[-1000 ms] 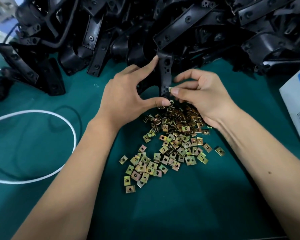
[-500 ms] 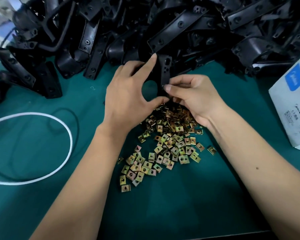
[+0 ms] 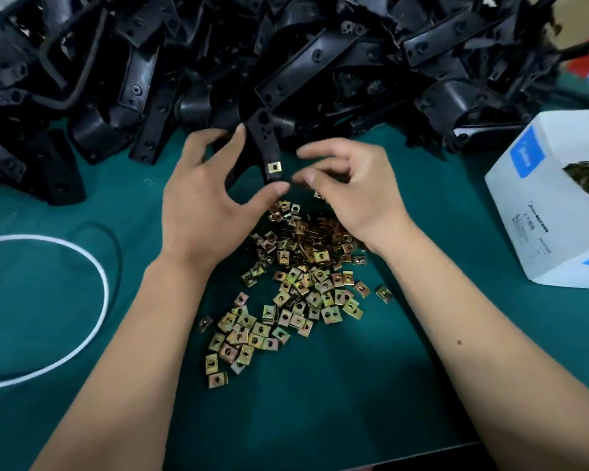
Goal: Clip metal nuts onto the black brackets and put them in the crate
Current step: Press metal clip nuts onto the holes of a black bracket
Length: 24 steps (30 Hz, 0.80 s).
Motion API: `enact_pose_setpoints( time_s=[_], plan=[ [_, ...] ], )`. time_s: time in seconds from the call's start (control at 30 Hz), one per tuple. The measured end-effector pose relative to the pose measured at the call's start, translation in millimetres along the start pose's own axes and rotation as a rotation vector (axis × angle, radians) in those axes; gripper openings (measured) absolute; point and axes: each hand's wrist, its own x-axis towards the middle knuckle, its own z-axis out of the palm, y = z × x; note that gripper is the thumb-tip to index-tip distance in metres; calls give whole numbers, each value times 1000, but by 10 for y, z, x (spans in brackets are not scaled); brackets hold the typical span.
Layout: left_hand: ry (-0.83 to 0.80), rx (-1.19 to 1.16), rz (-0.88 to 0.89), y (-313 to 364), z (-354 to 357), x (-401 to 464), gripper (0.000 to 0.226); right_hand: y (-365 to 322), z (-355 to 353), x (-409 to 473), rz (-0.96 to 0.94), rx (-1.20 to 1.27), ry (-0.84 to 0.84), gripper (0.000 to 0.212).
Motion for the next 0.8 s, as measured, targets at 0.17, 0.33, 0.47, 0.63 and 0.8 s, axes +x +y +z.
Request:
enact_pose_setpoints(
  time_s=[0.17, 0.33, 0.47, 0.63, 0.8],
  plan=[
    [-56, -61, -94, -94, -47, 38, 83, 56, -17, 31, -77, -571, -214, 15],
    [-155, -32, -67, -45, -10, -5, 79, -1, -11, 67, -72, -555, -277, 12],
    [-171, -18, -51, -36, -8, -20, 78, 34, 11, 26, -54, -417, -188, 12],
    [-211, -81, -10, 11, -3, -25, 78, 67, 3, 28, 127, 167, 132, 14],
    [-212, -98, 41, 47, -6, -41, 78, 53, 35, 31, 187, 456, 122, 14]
  ],
)
